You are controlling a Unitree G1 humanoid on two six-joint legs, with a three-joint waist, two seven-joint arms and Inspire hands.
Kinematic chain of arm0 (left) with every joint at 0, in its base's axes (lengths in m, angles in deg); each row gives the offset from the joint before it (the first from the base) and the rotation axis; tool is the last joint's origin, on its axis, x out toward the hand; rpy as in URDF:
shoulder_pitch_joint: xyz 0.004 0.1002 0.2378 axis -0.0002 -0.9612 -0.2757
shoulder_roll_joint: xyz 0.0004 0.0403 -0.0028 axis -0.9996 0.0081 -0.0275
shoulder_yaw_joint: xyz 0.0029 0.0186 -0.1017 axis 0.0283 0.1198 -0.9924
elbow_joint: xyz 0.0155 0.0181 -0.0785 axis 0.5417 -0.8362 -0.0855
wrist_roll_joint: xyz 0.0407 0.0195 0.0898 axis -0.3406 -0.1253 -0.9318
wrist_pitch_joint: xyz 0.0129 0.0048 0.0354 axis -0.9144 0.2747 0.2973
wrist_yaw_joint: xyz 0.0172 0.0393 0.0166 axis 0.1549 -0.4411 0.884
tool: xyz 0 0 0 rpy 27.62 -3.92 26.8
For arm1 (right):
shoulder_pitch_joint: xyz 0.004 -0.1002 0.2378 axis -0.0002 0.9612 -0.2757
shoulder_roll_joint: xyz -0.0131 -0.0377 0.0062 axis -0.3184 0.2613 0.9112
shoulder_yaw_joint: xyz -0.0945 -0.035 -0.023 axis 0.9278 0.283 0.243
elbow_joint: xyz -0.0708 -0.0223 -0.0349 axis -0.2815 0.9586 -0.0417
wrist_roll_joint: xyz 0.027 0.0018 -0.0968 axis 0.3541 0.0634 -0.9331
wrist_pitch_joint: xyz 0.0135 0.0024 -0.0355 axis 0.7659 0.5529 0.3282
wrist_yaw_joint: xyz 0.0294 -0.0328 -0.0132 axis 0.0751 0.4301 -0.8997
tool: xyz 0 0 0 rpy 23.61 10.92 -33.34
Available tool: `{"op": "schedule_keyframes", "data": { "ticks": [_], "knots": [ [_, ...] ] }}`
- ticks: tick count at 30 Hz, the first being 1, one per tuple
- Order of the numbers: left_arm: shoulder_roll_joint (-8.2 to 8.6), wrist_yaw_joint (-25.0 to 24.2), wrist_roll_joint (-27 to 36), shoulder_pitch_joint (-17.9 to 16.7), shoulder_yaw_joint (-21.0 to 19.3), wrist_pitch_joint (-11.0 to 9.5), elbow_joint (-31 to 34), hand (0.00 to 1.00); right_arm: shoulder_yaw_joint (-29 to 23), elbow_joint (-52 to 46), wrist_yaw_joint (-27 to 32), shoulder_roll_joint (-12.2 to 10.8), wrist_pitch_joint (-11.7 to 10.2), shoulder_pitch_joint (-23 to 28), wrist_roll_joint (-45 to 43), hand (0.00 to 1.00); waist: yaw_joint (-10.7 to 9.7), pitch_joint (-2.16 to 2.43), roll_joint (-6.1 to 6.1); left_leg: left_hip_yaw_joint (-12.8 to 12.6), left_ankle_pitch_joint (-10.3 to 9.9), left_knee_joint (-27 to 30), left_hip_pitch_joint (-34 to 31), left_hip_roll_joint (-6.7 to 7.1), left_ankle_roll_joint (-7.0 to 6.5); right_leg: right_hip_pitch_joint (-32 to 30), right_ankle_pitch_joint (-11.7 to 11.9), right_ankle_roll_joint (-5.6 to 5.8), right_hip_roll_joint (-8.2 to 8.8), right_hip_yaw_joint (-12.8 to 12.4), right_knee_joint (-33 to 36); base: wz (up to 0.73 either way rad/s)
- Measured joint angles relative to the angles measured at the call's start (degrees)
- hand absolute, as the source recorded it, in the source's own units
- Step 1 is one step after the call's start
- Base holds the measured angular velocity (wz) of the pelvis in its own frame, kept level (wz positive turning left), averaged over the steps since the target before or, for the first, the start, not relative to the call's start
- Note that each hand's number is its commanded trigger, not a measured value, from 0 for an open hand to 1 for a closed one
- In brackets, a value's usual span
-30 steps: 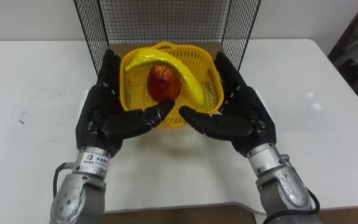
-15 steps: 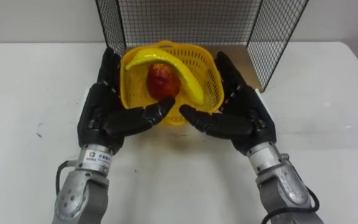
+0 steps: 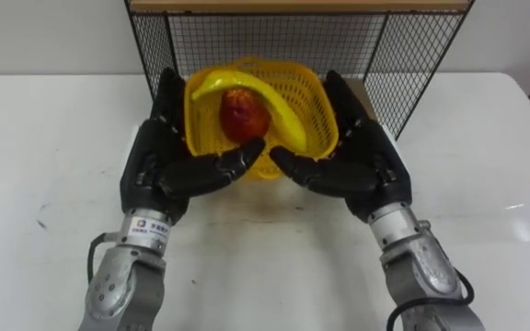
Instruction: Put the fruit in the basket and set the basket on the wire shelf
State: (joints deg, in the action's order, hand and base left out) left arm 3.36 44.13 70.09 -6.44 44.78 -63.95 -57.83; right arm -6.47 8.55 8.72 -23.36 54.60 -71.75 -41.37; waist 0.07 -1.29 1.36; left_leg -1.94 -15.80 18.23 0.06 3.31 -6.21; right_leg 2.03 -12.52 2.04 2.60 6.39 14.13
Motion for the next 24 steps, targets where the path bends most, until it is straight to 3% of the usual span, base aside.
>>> {"op": "schedule_keyframes", "data": {
  "ticks": [3,11,13,18,21,23,24],
  "knots": [
    [0.05,1.1,-1.5,4.3,-0.1,0.1,-5.1,0.0,0.0,3.6,1.3,-0.1,0.1,-3.4,-0.2,0.0,0.0,-0.11,-0.28,0.2,0.0,-0.3,0.9,-0.02,0.0,1.5,0.5,0.06,-0.17,0.0,-1.4,0.0],
    [0.12,3.7,-1.5,12.1,-0.4,4.7,-12.1,0.0,-0.4,6.7,5.0,0.0,3.8,-8.4,-0.1,0.0,0.1,-0.23,-0.97,-0.3,0.0,-0.9,1.2,-0.52,0.06,1.7,1.3,-0.18,-0.79,-1.2,-2.7,-0.05],
    [0.21,4.1,-2.0,14.7,-0.5,6.8,-13.9,0.0,-0.9,8.3,6.2,0.0,5.1,-10.5,-0.6,0.0,0.0,-0.21,-1.13,-0.4,0.1,-1.0,1.2,-0.54,0.12,1.7,1.3,-0.19,-0.84,-1.5,-2.9,-0.08],
    [1.42,5.2,-3.4,17.2,-2.1,9.5,-16.7,0.0,-1.7,8.8,8.1,-0.2,7.3,-11.5,-1.3,0.0,0.0,-0.05,-1.43,0.8,0.2,-1.6,2.5,-0.56,0.35,2.1,1.4,-0.4,-1.12,-1.6,-3.5,-0.12],
    [2.27,6.8,-3.9,20.8,-3.8,11.0,-21.2,0.0,-1.7,10.5,9.9,-1.2,8.6,-15.1,-1.2,0.0,-0.1,-0.02,-1.54,0.6,0.8,-1.8,3.1,-0.59,1.32,2.7,1.7,-0.92,-0.57,-2.0,-3.2,-0.12],
    [2.01,7.5,-3.8,22.9,-3.9,11.4,-24.4,0.0,-1.7,14.6,10.6,-2.0,8.7,-18.4,-1.3,0.0,-0.4,-0.77,-0.04,-2.3,0.2,5.1,-0.6,0.12,2.78,4.8,2.0,-1.28,1.02,-5.9,-4.1,0.22],
    [2.51,7.6,-3.8,24.8,-3.9,11.6,-25.8,0.0,-2.1,16.1,11.4,-1.8,9.0,-20.7,-1.3,0.0,-2.0,-0.28,0.36,-3.6,2.6,0.5,-4.4,-0.41,4.03,4.7,1.9,-1.01,1.31,-7.8,-4.5,0.58]
  ]
}}
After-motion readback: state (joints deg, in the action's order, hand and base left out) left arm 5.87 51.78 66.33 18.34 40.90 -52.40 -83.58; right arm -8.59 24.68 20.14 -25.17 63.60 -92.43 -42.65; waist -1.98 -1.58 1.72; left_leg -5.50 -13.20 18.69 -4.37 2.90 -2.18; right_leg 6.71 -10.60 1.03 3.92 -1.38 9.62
